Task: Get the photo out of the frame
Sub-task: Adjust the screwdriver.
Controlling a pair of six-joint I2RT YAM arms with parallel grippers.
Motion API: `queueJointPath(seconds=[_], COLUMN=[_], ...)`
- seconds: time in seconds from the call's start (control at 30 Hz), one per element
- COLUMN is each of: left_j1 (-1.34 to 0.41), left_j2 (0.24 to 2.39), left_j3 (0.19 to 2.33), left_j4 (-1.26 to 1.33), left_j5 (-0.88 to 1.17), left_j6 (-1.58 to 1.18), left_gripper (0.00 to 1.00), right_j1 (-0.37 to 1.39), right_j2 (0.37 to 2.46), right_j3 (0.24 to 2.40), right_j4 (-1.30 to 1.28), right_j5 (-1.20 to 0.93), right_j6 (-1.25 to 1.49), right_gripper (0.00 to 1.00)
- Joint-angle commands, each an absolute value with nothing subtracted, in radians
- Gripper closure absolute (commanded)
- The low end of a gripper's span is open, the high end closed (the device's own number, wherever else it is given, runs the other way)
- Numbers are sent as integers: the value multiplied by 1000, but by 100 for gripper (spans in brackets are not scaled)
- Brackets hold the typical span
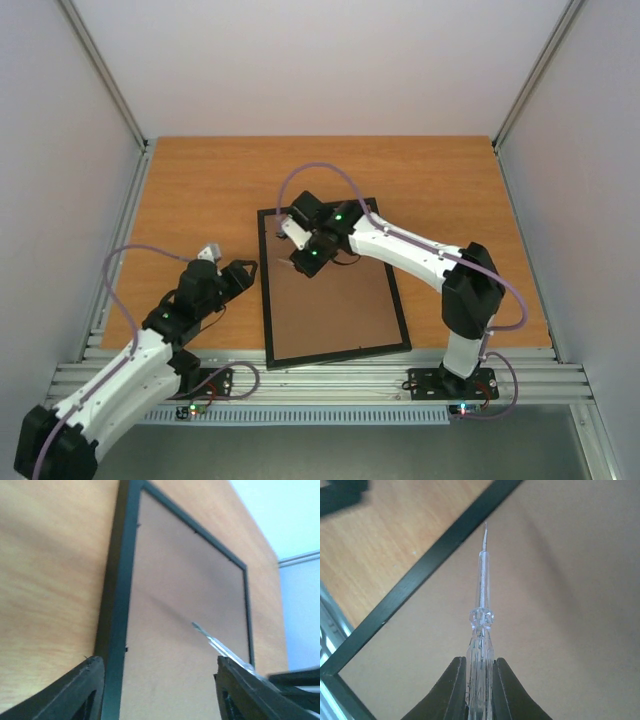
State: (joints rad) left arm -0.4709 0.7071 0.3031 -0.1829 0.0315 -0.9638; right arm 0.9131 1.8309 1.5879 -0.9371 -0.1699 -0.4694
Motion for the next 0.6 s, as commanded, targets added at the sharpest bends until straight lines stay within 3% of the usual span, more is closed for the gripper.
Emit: queueJointPath(seconds=[0.0,0.3,0.47,0.57], left_j1=[-471,-471,-471,-471], left_j2=[571,604,719,787], left_j3=[269,244,245,260], left_j4=[-124,123,276,341], left_j5=[10,104,141,152], left_j6=[-1016,-1101,-1163,-1187], left_gripper=[33,27,27,33], right_j1=[864,845,847,845], right_j2=[1729,1643,1625,1618], right_j3=[1427,1222,1169,1135], right_j4=[-652,-297,-196,-150], right_j5=[-292,-409,-450,-472], right_j6=[-385,-267,-268,-265], right_gripper=[99,99,99,99])
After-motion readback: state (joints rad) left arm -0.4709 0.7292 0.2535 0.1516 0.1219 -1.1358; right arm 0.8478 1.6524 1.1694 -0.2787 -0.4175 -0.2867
